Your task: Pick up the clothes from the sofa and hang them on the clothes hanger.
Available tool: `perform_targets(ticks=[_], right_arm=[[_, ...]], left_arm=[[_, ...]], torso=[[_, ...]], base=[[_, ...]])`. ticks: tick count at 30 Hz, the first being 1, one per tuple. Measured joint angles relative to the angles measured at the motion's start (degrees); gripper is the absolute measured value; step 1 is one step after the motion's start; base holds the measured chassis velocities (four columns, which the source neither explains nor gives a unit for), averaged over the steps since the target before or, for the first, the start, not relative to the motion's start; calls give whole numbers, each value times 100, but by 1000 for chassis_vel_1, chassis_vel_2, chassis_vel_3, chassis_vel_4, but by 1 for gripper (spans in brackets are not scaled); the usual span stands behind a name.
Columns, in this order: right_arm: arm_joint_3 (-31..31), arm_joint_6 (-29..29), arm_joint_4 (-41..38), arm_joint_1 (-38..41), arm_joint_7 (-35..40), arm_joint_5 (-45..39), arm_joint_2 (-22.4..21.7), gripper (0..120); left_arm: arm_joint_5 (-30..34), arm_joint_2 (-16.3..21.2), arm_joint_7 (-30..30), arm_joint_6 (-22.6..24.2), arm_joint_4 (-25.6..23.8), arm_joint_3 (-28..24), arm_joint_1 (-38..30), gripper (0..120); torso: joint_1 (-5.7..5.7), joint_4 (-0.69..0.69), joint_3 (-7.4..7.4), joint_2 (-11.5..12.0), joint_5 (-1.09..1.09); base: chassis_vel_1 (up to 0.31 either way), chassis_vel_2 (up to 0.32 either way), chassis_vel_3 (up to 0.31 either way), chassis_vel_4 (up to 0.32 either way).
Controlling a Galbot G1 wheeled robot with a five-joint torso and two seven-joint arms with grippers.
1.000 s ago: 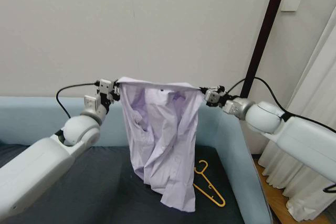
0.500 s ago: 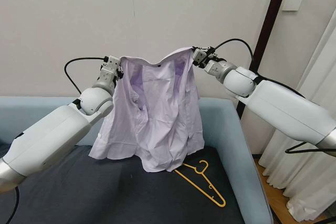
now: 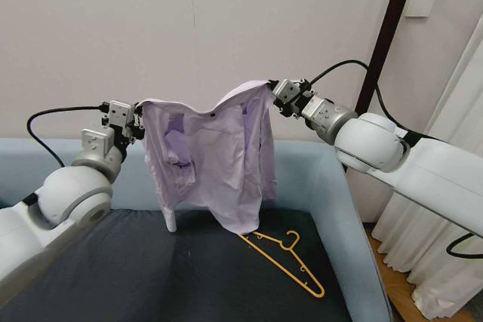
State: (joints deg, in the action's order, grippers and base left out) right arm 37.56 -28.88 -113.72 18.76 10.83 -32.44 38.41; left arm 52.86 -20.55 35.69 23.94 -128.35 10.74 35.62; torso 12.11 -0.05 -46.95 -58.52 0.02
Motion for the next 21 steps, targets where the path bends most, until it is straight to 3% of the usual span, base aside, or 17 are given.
perform_targets(ticks=[2, 7, 10, 15, 21], right_arm=[[-120, -193, -252, 14, 61, -107, -139, 0], [-214, -563, -550, 213, 98, -390, -393, 0], [-294, -769, -677, 243, 114, -548, -470, 0], [-355, -1006, -759, 66, 270, -693, -362, 0], [-458, -919, -474, -846, 488, -291, -15, 0]], left_arm=[[274, 291, 93, 12, -320, 437, 177, 0], [758, 673, 249, 117, -636, 690, 26, 0], [871, 707, 323, 174, -647, 698, -16, 0], [758, 432, 387, 225, -375, 575, 199, 0], [318, -55, 306, 100, 189, 320, 782, 0]], torso=[[0, 0, 0, 0, -2], [1, -3, 0, 0, -3], [1, -4, 0, 0, -3], [1, -3, 0, -1, -1], [4, 1, -3, 1, 1]], base=[[0, 0, 0, 0], [0, 0, 0, 0], [0, 0, 0, 0], [0, 0, 0, 0], [0, 0, 0, 0]])
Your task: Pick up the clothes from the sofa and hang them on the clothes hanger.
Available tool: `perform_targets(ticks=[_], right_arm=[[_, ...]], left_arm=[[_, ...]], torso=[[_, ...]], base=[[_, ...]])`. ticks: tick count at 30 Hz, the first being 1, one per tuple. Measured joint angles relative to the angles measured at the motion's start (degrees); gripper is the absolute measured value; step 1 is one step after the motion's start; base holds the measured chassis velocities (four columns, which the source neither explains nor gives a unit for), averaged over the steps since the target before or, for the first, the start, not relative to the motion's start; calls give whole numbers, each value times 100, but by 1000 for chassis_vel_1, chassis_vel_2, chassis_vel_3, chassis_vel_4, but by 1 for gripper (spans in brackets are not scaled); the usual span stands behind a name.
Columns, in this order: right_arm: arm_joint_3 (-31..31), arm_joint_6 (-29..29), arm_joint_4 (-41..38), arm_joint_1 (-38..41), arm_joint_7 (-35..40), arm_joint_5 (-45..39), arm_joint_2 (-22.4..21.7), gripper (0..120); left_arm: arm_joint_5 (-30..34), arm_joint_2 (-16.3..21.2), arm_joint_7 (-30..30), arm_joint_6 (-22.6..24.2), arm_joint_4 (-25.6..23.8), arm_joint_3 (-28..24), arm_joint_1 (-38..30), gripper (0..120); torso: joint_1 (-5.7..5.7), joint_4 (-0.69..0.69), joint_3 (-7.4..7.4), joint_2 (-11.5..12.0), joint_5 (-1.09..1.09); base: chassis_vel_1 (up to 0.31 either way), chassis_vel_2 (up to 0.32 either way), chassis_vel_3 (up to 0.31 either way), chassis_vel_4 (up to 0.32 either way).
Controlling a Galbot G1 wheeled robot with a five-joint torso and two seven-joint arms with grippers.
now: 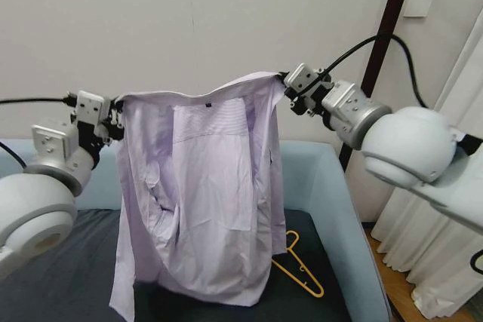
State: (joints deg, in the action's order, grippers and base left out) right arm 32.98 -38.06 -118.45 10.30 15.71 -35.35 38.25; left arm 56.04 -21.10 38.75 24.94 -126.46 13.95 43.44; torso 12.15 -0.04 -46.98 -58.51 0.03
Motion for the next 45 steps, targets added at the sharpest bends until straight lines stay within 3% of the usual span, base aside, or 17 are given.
perform_targets(ticks=[3, 6, 8, 11, 15, 17, 18, 22, 26, 28, 32, 45], right_arm=[[-41, 79, 87, -267, 0, 99, 52, 0], [-122, 198, 381, -1113, 244, -109, 242, 0], [-137, 201, 441, -1249, 329, -173, 290, 0], [-94, 393, 843, -1726, 522, -165, 490, 0], [107, 471, 1017, -1836, 507, -49, 609, 0], [285, 626, 1296, -2133, 341, 248, 770, 0], [285, 626, 1296, -2133, 341, 248, 770, 0], [197, 993, 1920, -2752, 103, 610, 1007, 0], [39, 1057, 2280, -2999, 52, 675, 1253, 0], [-51, 1179, 2717, -3158, -48, 704, 1602, 0], [-118, 1390, 3330, -3232, -155, 873, 1968, 0], [-97, 1870, 4716, -2557, -463, 1142, 2538, 0]], left_arm=[[-95, -84, -28, -58, 104, -51, 101, 0], [-274, -428, -249, -331, 675, -381, 319, 0], [-301, -519, -296, -400, 806, -512, 315, 0], [-435, -1149, -501, -644, 1477, -1352, -12, 0], [-478, -1588, -594, -746, 1926, -1787, -325, 0], [-670, -2076, -792, -990, 2656, -2289, -743, 0], [-670, -2076, -792, -990, 2656, -2289, -743, 0], [-996, -2503, -932, -1202, 3410, -2801, -937, 0], [-1225, -2691, -962, -1294, 3732, -2859, -922, 0], [-1508, -2904, -1002, -1398, 4215, -2859, -900, 0], [-1568, -3135, -1027, -1453, 4631, -2845, -932, 0], [-1237, -4083, -848, -1298, 5714, -3042, -1569, 0]], torso=[[0, -1, 0, 0, -1], [-1, -3, 0, 0, -6], [-1, -2, 0, 0, -6], [-1, -2, 0, 0, -2], [0, -5, 0, 1, 0], [-1, -3, 1, 0, -3], [-1, -3, 1, 0, -3], [-1, -5, 0, 1, -3], [-1, -4, 1, 0, -4], [-2, 2, 1, 0, -1], [-2, 1, 1, 0, -2], [-2, -2, 1, 1, -1]], base=[[0, 0, 0, 0], [0, 0, 0, 0], [0, 0, 0, 0], [0, 0, 0, 0], [0, 0, 0, 0], [0, 0, 0, 0], [0, 0, 0, 0], [0, 0, 0, 0], [0, 0, 0, 0], [0, 0, 0, 0], [0, 0, 0, 0], [0, 0, 0, 0]])
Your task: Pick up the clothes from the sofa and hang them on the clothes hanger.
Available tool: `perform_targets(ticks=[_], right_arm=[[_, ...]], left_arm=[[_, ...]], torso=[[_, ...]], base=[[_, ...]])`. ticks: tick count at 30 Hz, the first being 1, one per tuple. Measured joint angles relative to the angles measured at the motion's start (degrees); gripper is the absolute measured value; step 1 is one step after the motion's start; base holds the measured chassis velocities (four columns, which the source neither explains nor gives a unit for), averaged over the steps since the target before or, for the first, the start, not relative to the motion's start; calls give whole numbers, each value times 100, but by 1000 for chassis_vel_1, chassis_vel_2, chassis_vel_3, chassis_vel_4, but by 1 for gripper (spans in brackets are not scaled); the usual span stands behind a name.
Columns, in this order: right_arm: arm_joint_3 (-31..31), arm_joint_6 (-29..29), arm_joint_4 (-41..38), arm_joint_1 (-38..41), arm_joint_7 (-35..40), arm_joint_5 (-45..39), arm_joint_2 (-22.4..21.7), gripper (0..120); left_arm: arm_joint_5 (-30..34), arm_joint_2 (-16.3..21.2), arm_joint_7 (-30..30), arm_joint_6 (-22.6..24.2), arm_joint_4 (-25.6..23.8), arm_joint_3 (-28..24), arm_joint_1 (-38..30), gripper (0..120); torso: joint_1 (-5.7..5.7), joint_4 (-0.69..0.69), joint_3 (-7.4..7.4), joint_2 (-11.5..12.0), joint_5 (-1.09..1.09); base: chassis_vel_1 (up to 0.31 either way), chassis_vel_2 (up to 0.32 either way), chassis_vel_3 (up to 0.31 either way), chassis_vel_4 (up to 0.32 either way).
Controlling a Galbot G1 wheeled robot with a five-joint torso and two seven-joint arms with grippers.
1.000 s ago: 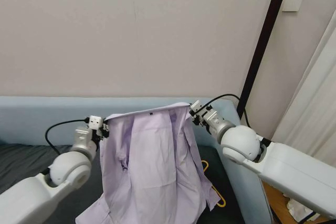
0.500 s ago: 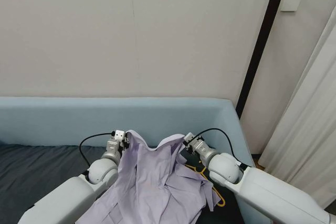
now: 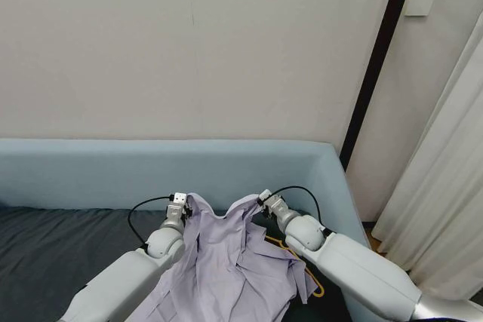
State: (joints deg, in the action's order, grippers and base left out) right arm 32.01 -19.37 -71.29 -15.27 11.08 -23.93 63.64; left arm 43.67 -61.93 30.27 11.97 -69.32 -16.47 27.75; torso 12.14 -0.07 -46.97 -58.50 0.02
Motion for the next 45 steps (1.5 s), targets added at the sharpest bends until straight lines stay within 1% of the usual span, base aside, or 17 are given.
perform_targets(ticks=[8, 13, 14, 15, 17, 18, 20, 22, 23, 24, 27, 28, 30, 34, 36, 38, 45], right_arm=[[-47, 297, 741, 118, -326, 277, 196, 0], [-99, 557, 954, 34, -632, 555, 39, 22], [-99, 557, 954, 34, -632, 555, 39, 22], [-100, 737, 831, -15, -766, 550, -79, 26], [-120, 1586, 477, -174, -1205, 659, -411, 36], [-120, 1586, 477, -174, -1205, 659, -411, 36], [-201, 1936, 69, -346, -1453, 714, -703, 47], [-326, 1976, -194, -554, -1572, 674, -946, 54], [-326, 1976, -194, -554, -1572, 674, -946, 54], [-441, 1922, -283, -726, -1611, 676, -1081, 61], [-786, 1492, -363, -1234, -1672, 498, -1349, 74], [-786, 1492, -363, -1234, -1672, 498, -1349, 74], [-1013, 1223, -291, -1470, -1715, 299, -1416, 84], [-1300, 1306, 447, -1640, -1819, 617, -1205, 98], [-1326, 1413, 683, -1651, -1867, 756, -1123, 99], [-1383, 1906, 1520, -1749, -2040, 1393, -756, 100], [-1562, 2311, 2301, -1730, -2002, 1994, -340, 100]], left_arm=[[152, -402, 23, 115, 538, -261, -395, 0], [210, -673, 63, 131, 987, -302, -583, 0], [210, -673, 63, 131, 987, -302, -583, 0], [213, -704, 65, 131, 1051, -305, -605, 0], [214, -722, 59, 126, 1113, -344, -622, 0], [214, -722, 59, 126, 1113, -344, -622, 0], [215, -729, 51, 119, 1121, -399, -637, 0], [203, -732, 48, 103, 1121, -427, -647, 0], [203, -732, 48, 103, 1121, -427, -647, 0], [203, -725, 48, 101, 1086, -439, -647, 0], [206, -614, 44, 85, 878, -498, -608, 0], [206, -614, 44, 85, 878, -498, -608, 0], [212, -517, 34, 78, 696, -533, -518, 0], [206, -287, 14, 14, 400, -558, -317, 0], [202, -248, 11, 7, 358, -560, -282, 0], [186, -69, -3, -9, 138, -560, -204, 0], [174, 132, -40, -30, 4, -538, -156, 0]], torso=[[0, 0, 0, 0, -2], [0, -2, 0, 0, -1], [0, -2, 0, 0, -1], [0, 0, 0, 0, -2], [0, 0, 0, 0, -3], [0, 0, 0, 0, -3], [-1, 0, 1, 0, -1], [-1, 1, 1, 0, -1], [-1, 1, 1, 0, -1], [-1, 2, 1, -1, -1], [-1, -3, 1, -1, -4], [-1, -3, 1, -1, -4], [-1, -4, 2, -1, 0], [-1, 2, 1, -1, 0], [-1, 3, 1, -1, -1], [-1, -1, 1, -1, -1], [-1, 1, 1, -1, -1]], base=[[0, 0, 0, 0], [0, 0, 0, 0], [0, 0, 0, 0], [0, 0, 0, 0], [0, 0, 0, 0], [0, 0, 0, 0], [0, 0, 0, 0], [0, 0, 0, 0], [0, 0, 0, 0], [0, 0, 0, 0], [0, 0, 0, 0], [0, 0, 0, 0], [0, 0, 0, 0], [0, 0, 0, 0], [0, 0, 0, 0], [0, 0, 0, 0], [0, 0, 0, 0]])
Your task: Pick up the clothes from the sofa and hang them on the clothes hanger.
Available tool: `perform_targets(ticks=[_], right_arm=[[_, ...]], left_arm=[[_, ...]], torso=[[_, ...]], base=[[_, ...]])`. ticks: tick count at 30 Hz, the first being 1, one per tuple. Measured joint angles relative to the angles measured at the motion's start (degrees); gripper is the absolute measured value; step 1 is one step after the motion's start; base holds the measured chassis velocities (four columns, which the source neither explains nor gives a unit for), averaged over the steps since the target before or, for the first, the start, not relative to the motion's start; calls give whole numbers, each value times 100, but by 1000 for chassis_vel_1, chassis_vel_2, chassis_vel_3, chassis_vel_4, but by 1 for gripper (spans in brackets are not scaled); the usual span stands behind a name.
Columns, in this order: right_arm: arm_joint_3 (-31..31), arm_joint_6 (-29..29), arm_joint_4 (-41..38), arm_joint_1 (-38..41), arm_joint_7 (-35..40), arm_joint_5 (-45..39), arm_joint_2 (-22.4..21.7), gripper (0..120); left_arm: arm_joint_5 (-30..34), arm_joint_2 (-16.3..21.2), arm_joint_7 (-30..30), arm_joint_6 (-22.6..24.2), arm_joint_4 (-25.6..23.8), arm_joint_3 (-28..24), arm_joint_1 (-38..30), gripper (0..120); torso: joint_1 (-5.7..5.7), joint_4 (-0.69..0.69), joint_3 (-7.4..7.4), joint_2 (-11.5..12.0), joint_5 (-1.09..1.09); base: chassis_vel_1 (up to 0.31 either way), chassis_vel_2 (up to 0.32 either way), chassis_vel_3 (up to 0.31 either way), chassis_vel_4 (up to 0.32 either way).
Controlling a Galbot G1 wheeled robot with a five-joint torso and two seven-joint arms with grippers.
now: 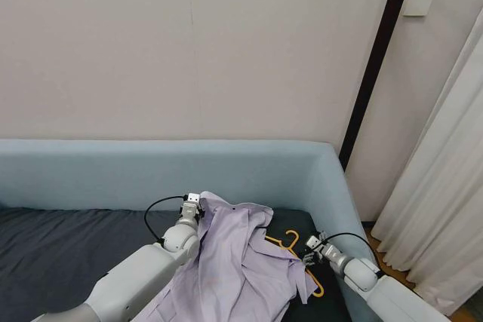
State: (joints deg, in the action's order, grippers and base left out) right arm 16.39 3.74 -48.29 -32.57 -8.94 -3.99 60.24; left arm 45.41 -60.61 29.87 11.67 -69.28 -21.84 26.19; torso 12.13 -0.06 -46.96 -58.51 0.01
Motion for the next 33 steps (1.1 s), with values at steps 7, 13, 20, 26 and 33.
perform_targets(ticks=[7, 13, 20, 26, 33], right_arm=[[80, 58, -117, -109, -35, 54, -65, 100], [120, -21, -475, -307, 26, 98, -81, 100], [34, -188, -335, -315, 139, -114, -15, 100], [52, -676, -838, -304, 207, -1025, -187, 100], [73, -691, -636, -142, 205, -1087, -129, 100]], left_arm=[[-29, 133, -41, -49, -73, 109, 105, 0], [-73, 148, -60, -69, -73, 154, 168, 0], [-94, 200, -63, -79, -143, 190, 241, 0], [-96, 224, -63, -84, -170, 212, 247, 0], [-101, 187, -58, -87, -179, 232, 282, 0]], torso=[[0, -2, 0, 0, 2], [0, 0, 0, 0, 0], [0, -1, 0, 0, 0], [1, 0, 0, 0, 1], [1, -1, 0, 0, 0]], base=[[0, 0, 0, 0], [0, 0, 0, 0], [0, 0, 0, 0], [0, 0, 0, 0], [0, 0, 0, 0]])
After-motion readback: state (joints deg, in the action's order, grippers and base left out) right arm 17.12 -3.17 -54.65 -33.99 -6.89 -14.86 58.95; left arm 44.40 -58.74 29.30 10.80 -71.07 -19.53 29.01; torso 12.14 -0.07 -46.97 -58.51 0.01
